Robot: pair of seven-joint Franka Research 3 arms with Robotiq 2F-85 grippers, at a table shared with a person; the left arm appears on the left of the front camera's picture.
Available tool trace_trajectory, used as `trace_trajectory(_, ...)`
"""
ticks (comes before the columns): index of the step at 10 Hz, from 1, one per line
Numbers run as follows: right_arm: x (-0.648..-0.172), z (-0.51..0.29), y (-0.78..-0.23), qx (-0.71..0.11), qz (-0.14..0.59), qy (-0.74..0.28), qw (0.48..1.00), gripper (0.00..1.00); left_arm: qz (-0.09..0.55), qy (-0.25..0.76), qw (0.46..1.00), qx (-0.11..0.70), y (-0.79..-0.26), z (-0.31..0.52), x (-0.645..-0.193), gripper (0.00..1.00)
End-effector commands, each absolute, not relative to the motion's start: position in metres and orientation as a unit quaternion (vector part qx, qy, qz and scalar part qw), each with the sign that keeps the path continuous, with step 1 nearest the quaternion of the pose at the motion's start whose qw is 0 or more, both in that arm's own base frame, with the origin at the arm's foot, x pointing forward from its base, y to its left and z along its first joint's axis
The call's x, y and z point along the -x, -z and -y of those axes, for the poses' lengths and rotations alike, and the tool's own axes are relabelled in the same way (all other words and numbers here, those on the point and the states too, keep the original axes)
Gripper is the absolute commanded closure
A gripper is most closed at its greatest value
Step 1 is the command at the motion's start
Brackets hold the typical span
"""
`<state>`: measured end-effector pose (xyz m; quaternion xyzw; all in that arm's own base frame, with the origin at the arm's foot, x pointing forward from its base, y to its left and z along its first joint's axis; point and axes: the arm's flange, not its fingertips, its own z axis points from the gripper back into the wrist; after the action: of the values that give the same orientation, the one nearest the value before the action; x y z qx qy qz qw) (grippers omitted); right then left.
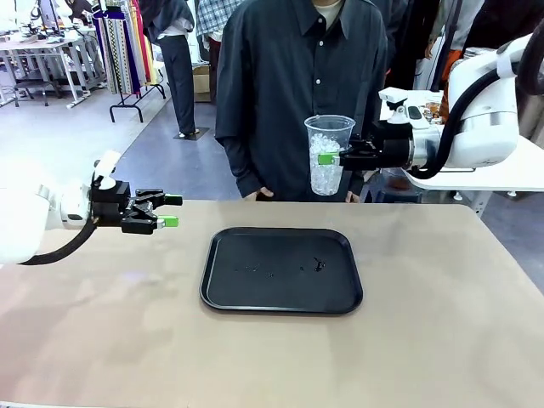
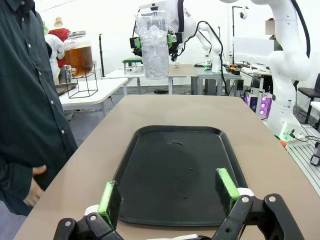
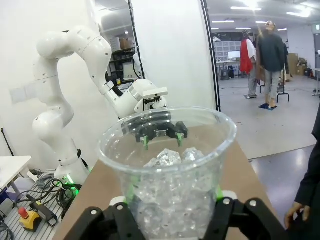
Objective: Pour the drink into the iced cup.
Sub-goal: Open the gripper to release the iced cup you were holding.
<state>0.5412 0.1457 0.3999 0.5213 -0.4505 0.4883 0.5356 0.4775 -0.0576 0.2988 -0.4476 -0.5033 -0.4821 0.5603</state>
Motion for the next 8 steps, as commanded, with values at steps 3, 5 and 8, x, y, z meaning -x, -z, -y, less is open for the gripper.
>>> trace_trajectory(3, -0.5381, -0.1458, -0.4021, -0.52, 0.456, -0.489, 0.532, 0.35, 0.502, 0.483, 0.562, 0.446, -0.2999, 0.0588, -0.4783, 0.0)
trace_trajectory(5, -0.5381, -0.1458, -0.4021, -0.52, 0.456, -0.489, 0.532, 0.35, 0.502, 0.483, 0.562, 0.446, -0.2999, 0.0588, -0.4783, 0.0)
trace_trajectory(8, -0.5381, -0.1458, -0.4021, -0.52, 0.456, -0.489, 0.532, 0.35, 0.502, 0.483, 0.562, 0.446, -0.2999, 0.0588, -0.4783, 0.0)
